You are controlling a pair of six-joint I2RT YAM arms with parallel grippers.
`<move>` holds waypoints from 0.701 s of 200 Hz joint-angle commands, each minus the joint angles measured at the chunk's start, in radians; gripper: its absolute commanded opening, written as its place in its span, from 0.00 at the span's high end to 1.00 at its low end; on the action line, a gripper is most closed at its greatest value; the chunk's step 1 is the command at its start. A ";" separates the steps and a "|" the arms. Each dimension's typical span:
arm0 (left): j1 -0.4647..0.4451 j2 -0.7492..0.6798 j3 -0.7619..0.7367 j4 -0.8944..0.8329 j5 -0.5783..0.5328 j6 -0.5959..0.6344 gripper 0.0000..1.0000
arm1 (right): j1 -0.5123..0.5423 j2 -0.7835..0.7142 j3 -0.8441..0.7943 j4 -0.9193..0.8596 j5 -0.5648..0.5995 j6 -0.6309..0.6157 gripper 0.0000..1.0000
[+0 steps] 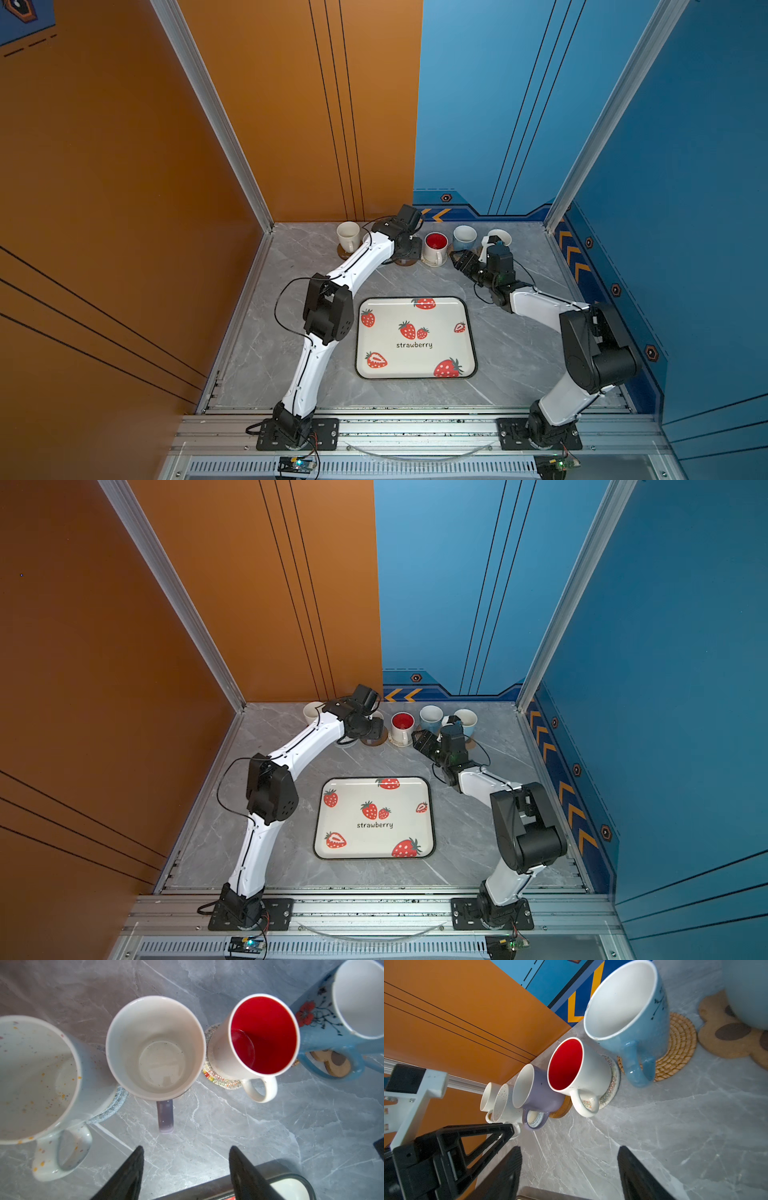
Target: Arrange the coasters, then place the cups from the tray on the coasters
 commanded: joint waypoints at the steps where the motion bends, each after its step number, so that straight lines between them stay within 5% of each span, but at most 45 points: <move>1: -0.024 -0.085 -0.036 -0.009 -0.051 0.039 0.33 | 0.015 -0.054 -0.009 -0.051 0.041 -0.034 0.28; 69: -0.075 -0.343 -0.236 0.033 -0.126 0.072 0.30 | 0.055 -0.195 -0.023 -0.159 0.098 -0.114 0.24; 109: -0.075 -0.640 -0.548 0.251 -0.164 0.086 0.24 | 0.046 -0.356 -0.013 -0.392 0.199 -0.261 0.16; 140: -0.026 -0.902 -0.854 0.437 -0.228 0.130 0.06 | 0.005 -0.483 -0.032 -0.527 0.275 -0.364 0.07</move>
